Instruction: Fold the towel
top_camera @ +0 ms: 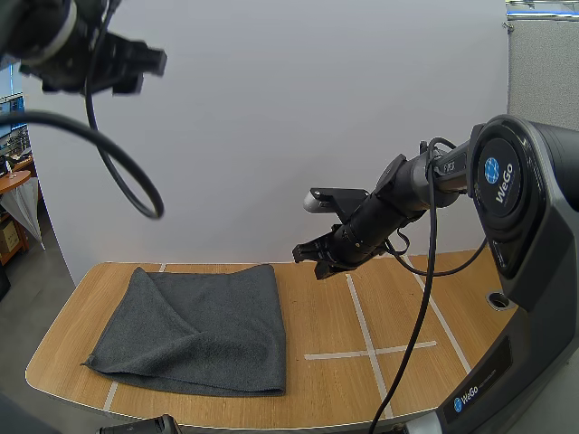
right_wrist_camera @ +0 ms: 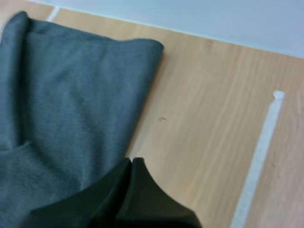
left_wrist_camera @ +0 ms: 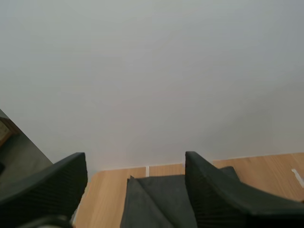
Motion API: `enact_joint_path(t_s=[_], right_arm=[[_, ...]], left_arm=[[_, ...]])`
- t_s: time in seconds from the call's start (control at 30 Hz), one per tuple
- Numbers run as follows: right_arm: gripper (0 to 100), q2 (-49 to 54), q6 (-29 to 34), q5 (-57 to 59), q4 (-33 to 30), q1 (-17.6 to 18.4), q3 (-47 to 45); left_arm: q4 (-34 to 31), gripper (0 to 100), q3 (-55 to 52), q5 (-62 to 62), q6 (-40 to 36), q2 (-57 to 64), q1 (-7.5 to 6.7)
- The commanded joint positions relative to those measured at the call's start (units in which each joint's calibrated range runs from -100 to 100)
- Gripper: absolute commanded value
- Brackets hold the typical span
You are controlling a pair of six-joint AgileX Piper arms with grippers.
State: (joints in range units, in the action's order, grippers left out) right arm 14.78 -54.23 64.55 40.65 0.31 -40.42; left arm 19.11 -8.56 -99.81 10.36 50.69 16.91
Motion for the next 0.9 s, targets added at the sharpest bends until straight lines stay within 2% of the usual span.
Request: enact_joint_path(t_s=[0.0,0.17,0.2,0.23,0.37,0.4,0.43,0.63,0.87], right_arm=[[0,-1.7,-4.6,3.0,4.6,-0.1,0.3],[0,-8.1,-7.7,7.2,9.3,-0.1,0.3],[3,-9.4,-8.5,7.2,10.0,-0.1,0.3],[12,-10.3,-9.4,7.2,10.7,-0.1,0.3],[63,-14.1,-14.2,7.4,14.8,-0.1,0.3],[70,-14.9,-15.7,7.6,16.2,-0.1,0.3],[72,-15.7,-17.0,8.0,17.2,-0.1,0.3],[72,-20.9,-21.4,8.5,21.3,-0.1,0.6],[72,-27.3,-22.2,12.8,23.3,-0.1,4.1]], left_arm=[[-0.7,94,-6.0,-0.2,-0.9,1.4,-0.01],[-0.7,94,-13.7,2.4,-0.9,3.9,-0.01],[-0.7,94,-14.6,3.8,-0.9,4.4,-0.01],[-0.7,94,-15.5,5.0,-0.9,5.2,-0.01],[-0.7,94,-17.9,7.0,-0.9,8.2,-0.01],[-0.7,94,-18.2,7.0,-0.9,8.9,-0.01],[-1.0,94,-18.5,7.0,-0.9,9.7,-0.01],[-2.7,94,-18.6,5.3,-2.2,12.5,-0.01],[-4.2,94,-18.7,5.2,-4.0,13.8,-0.01]])
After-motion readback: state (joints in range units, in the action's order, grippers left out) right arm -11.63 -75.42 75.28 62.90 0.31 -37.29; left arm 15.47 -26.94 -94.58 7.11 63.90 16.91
